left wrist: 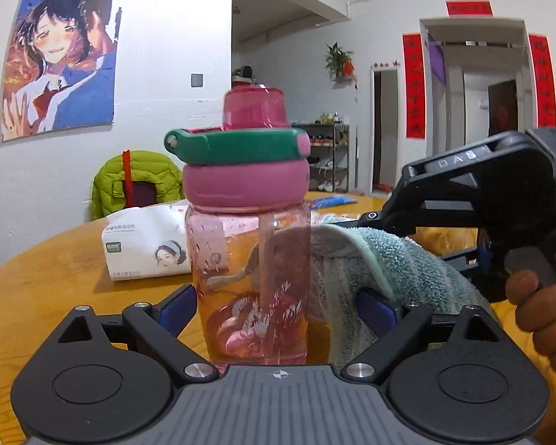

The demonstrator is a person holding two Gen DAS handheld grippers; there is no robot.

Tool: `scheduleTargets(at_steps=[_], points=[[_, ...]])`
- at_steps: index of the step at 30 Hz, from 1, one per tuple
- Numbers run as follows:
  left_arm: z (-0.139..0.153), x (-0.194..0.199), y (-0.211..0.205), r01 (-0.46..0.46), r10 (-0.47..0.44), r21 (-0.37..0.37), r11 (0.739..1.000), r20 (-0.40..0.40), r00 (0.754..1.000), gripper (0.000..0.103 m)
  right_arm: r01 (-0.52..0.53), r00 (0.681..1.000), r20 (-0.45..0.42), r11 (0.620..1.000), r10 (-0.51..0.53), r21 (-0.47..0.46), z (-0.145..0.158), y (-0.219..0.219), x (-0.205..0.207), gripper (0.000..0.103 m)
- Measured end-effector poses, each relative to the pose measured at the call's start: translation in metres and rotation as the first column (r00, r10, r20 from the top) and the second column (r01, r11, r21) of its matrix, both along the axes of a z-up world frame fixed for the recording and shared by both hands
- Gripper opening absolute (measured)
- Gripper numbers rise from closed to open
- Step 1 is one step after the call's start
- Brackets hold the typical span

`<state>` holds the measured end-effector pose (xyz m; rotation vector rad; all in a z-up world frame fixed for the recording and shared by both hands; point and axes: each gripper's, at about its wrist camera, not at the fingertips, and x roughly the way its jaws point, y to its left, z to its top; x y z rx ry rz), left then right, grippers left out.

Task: Clean container
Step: 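Keep sweeping the towel up and down the bottle with the right tool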

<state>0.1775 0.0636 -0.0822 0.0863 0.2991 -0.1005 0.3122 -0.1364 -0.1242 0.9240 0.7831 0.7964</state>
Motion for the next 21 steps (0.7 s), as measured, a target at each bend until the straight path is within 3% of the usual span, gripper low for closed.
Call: scheduleTargets(at_steps=[4, 8, 10, 14, 17, 21], points=[[0.0, -0.001, -0.002, -0.006, 0.006, 0.01, 1.0, -0.004, 1.0, 0.091, 0.024, 1.0, 0.003, 0.998, -0.024, -0.052, -0.003, 0.004, 0.001, 0.027], [0.001, -0.001, -0.001, -0.008, 0.008, 0.008, 1.0, -0.002, 1.0, 0.091, 0.085, 0.985, 0.144, 0.991, -0.1, 0.102, 0.007, -0.005, -0.01, 0.027], [0.002, -0.002, -0.001, -0.007, 0.007, 0.007, 1.0, 0.0, 1.0, 0.091, 0.072, 0.983, 0.16, 0.988, -0.094, 0.134, 0.009, -0.004, -0.011, 0.027], [0.002, -0.002, -0.001, -0.004, 0.004, 0.004, 1.0, 0.0, 1.0, 0.091, 0.034, 0.998, 0.046, 0.998, -0.037, 0.059, -0.006, 0.006, 0.0, 0.029], [0.002, -0.002, -0.002, -0.005, 0.005, 0.009, 1.0, 0.0, 1.0, 0.091, 0.004, 0.997, -0.072, 0.994, -0.012, -0.107, -0.018, 0.014, 0.011, 0.029], [0.002, -0.001, -0.001, -0.006, 0.006, 0.008, 1.0, -0.002, 1.0, 0.091, 0.013, 0.999, -0.048, 0.985, -0.022, -0.17, -0.017, 0.019, 0.009, 0.029]])
